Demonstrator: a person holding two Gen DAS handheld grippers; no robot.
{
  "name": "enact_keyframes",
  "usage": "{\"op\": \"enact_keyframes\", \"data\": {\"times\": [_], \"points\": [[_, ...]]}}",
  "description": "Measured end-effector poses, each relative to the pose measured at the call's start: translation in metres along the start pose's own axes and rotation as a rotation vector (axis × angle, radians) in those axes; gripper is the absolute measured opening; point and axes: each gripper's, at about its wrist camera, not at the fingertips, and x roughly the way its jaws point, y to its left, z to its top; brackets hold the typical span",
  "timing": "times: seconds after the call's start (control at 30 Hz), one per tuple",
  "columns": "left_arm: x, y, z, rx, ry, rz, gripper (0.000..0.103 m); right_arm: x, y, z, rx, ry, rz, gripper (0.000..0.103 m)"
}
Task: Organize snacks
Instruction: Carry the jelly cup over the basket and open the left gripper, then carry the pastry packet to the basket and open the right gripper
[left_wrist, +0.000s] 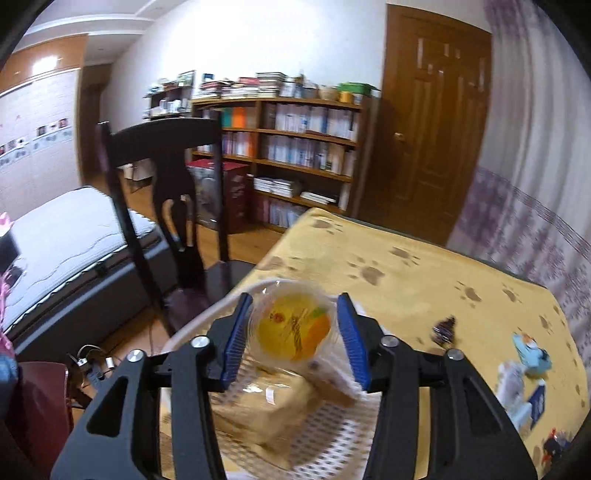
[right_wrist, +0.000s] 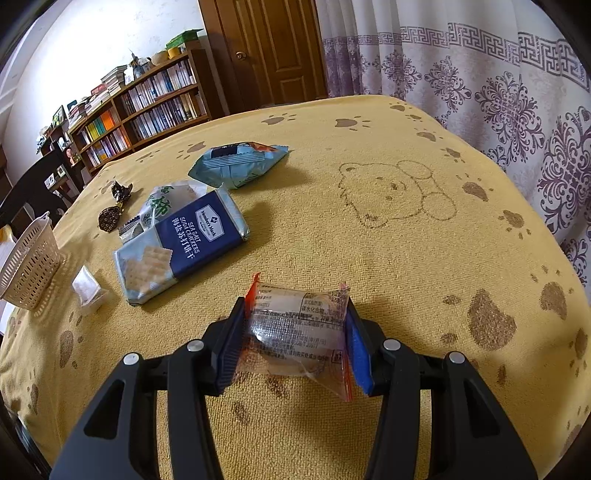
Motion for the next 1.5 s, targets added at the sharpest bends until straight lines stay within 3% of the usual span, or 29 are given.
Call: {"op": "enact_keyframes", "data": {"times": [0.13,1.0,1.27,1.5], "points": [[-0.004,0.012,0.005,-0.028,-0.019,0.021,0.069,0.000,0.000,0.000,0.000,0.000,0.000,0.050],[-0.045,0.005,0.009,-0.036,-0.095,-0.040,0.081,-0.014,0.000,0.000,0.033,-0.042,-0.019,0.050],[-0.053,0.009,0.013,-0.049,-0.114,-0.054,0.082,-0.037,0.034,0.006,-0.010,-0.093,0.066,0.050],[-0.058,0.022,0.019,-0.066,-0.129,-0.042,0.085,-0.048,0.101,0.024,-0.126,-0.124,0.155,0.050]]}}
